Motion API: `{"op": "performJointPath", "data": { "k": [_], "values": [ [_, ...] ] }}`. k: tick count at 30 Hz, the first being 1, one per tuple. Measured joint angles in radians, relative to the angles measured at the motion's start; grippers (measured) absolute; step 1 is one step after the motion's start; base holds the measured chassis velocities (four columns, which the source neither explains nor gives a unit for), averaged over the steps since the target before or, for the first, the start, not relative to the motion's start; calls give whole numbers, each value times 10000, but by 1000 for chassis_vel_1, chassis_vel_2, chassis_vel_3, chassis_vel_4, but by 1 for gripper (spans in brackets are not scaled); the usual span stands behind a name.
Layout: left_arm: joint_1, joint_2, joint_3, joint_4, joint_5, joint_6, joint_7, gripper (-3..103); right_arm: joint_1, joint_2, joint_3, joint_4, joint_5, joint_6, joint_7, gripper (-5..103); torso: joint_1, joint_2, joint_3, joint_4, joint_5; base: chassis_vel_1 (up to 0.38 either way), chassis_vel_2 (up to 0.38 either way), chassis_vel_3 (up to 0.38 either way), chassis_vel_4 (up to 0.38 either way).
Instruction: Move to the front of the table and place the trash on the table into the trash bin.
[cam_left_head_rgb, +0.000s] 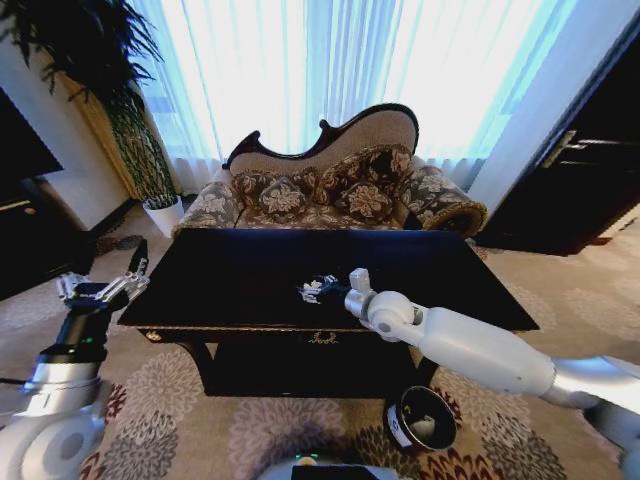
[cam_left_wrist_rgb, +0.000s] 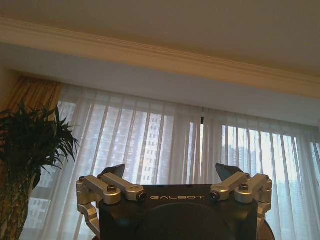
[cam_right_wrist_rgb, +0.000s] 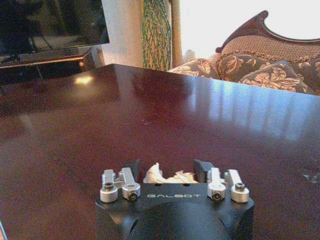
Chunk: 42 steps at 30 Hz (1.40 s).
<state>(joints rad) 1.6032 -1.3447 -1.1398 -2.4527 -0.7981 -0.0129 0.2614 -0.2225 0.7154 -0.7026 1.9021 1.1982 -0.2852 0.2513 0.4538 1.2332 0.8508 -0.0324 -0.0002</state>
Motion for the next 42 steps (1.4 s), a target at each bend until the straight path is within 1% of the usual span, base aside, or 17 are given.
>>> {"op": "performJointPath", "data": {
  "k": [1, 4, 6, 10, 12, 13, 16, 18, 19, 20, 21, 22, 23, 26, 38, 41, 42],
  "values": [
    [0, 0, 0, 0, 0, 0, 0, 100, 0, 0, 0, 0, 0, 0, 0, 60, 0, 0, 0, 0, 0, 0, 0, 0, 0],
    [12, 30, 9, -46, -1, 27, -5, 100, -238, -86, 205, -8, -116, 37, -122, 44, 0, 0, 0, 0, 1, 0, 0, 0, 0],
    [12, 42, 8, -52, -4, 33, -6, 100, -291, -107, 253, -8, -141, 49, -151, 44, 0, 0, 0, 0, 1, 0, 0, 0, 0],
    [-8, 108, 20, -110, -18, 131, -17, 100, -727, -285, 623, 38, -250, 117, -373, 22, 0, 1, 0, 0, 1, 0, 0, 0, 0],
    [-18, 108, 36, -123, -18, 159, -17, 100, -826, -326, 703, 39, -263, 150, -447, 22, 0, 1, 0, 0, 0, 0, 0, 0, 0],
    [-38, 99, 69, -132, -15, 195, -17, 100, -1014, -395, 850, 39, -298, 255, -622, 8, 0, 0, 0, -1, 0, 0, 0, 0, 0],
    [-48, 77, 100, -131, 0, 210, -17, 100, -1151, -427, 953, 38, -332, 329, -749, 12, 0, 1, 0, -1, 1, 0, 0, 0, 0],
    [-63, 47, 166, -125, 51, 214, -17, 100, -1299, -496, 1068, 53, -358, 445, -854, 25, -1, 1, 0, 1, 1, 0, 0, 0, 0],
    [-67, 37, 180, -124, 64, 215, -16, 100, -1354, -536, 1111, 51, -358, 506, -921, 25, 0, 1, 0, 0, 0, 0, 0, 0, 0],
    [-68, 23, 191, -125, 70, 217, -16, 100, -1416, -573, 1162, 64, -358, 544, -984, 20, 0, 1, 0, -1, -1, 0, 0, 0, 0],
    [-68, 15, 196, -128, 75, 219, -17, 100, -1453, -595, 1191, 85, -352, 557, -1014, 20, 0, 1, 1, -1, -1, 0, 0, 0, 0],
    [-55, -8, 206, -143, 99, 220, -16, 100, -1542, -629, 1268, 138, -320, 572, -1059, 14, 1, 1, 2, -1, 0, 0, 0, 0, 0],
    [-55, -8, 206, -143, 99, 220, -16, 100, -1542, -629, 1268, 138, -320, 572, -1059, 14, 1, 1, 2, -1, 0, 0, 0, 0, 0],
    [-10, -54, 210, -197, 141, 220, -13, 100, -1784, -694, 1484, 217, -288, 678, -1270, 2, 1, 0, 2, -1, 0, 0, 0, 0, 0],
    [199, -129, 122, -474, 151, 232, -15, 100, -2122, -897, 2180, 357, -20, 1284, -2135, 0, 0, -1, 2, 1, 2, 0, 0, 0, 0],
    [209, -131, 98, -480, 148, 227, -16, 100, -2328, -1093, 2674, 557, 308, 1473, -2490, 0, 1, 0, 2, 3, 0, 0, 0, 0, 0],
    [212, -132, 94, -481, 139, 224, -18, 100, -2621, -1309, 3086, 717, 447, 1578, -2768, 0, 1, -1, 2, 3, 1, 0, 0, 0, 0]
  ]
}}
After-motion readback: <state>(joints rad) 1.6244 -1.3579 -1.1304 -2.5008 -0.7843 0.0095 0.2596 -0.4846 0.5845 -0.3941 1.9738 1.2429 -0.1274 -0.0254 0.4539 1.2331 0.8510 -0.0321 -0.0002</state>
